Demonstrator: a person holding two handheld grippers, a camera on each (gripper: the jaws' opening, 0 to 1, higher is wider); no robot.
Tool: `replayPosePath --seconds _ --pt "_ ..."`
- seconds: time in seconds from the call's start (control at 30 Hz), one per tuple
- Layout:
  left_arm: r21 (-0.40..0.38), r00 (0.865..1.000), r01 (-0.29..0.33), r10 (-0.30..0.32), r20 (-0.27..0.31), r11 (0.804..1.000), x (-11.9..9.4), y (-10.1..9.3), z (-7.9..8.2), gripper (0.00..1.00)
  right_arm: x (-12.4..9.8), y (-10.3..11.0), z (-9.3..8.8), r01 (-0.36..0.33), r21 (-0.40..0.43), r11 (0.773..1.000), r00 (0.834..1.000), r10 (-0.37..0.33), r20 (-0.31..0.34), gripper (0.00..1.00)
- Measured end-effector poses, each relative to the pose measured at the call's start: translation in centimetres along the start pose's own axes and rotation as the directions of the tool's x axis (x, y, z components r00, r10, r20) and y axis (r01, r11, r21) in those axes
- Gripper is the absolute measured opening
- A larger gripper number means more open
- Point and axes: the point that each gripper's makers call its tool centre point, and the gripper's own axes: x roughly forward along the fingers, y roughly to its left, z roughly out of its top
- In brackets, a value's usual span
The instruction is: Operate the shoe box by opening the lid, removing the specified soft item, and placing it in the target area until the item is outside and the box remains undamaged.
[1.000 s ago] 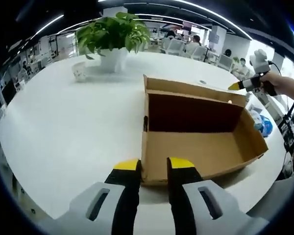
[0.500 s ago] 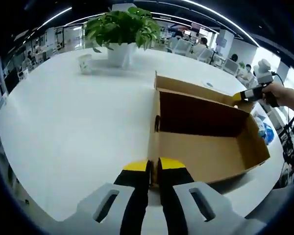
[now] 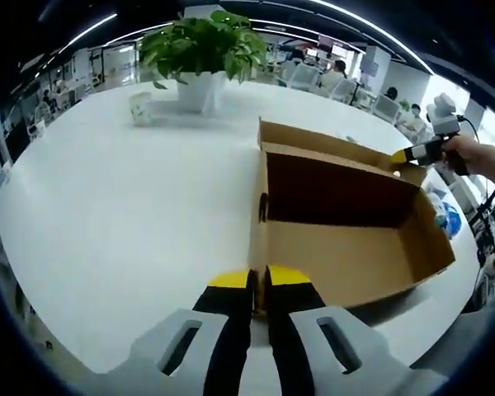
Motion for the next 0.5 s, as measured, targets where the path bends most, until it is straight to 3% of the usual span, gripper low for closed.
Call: replayPosePath --seconds 0.5 --pt "0.002 1.000 0.002 -0.002 -0.005 1.000 0.0 0.1 -0.1 0.03 -1.3 0.1 0.5 -0.007 0.055 0.998 0.999 0.004 0.041 0.01"
